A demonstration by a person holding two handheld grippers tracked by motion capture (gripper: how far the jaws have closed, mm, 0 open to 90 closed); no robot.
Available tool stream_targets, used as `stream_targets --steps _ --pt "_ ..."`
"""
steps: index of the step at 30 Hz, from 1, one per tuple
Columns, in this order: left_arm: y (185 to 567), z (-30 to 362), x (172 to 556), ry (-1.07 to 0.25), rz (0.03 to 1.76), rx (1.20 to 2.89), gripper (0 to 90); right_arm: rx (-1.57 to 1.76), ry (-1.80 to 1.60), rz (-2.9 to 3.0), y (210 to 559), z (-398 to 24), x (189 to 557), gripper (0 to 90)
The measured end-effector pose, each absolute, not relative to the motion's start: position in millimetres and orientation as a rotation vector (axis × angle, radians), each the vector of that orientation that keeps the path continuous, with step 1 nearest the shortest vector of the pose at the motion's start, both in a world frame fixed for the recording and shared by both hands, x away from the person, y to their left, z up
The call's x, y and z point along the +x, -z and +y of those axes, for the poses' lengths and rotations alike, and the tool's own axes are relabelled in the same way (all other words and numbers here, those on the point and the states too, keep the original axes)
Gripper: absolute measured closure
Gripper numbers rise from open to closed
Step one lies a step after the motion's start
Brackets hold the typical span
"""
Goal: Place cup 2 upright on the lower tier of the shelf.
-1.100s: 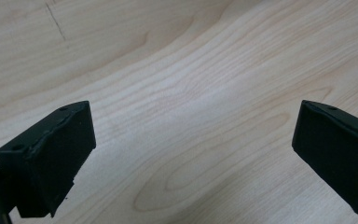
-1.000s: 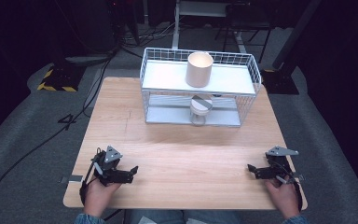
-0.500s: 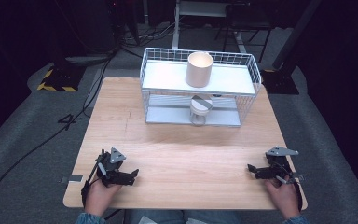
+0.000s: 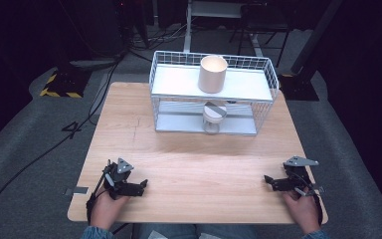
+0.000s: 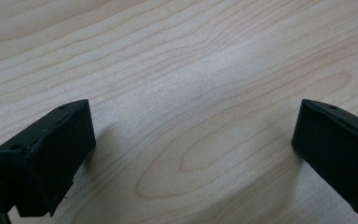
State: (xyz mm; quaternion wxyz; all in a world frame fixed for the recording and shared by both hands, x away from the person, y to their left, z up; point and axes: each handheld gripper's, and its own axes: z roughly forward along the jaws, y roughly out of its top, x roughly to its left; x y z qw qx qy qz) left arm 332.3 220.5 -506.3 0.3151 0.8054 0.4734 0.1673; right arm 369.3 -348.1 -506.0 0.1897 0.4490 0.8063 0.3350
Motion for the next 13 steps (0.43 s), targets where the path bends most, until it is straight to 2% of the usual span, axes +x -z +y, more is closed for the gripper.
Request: stream_targets --steps 13 --pt "506.2 223.8 336.2 -0.455 1.286 2.106 0.0 1.262 -0.942 2.267 506.0 -348.1 369.3 0.3"
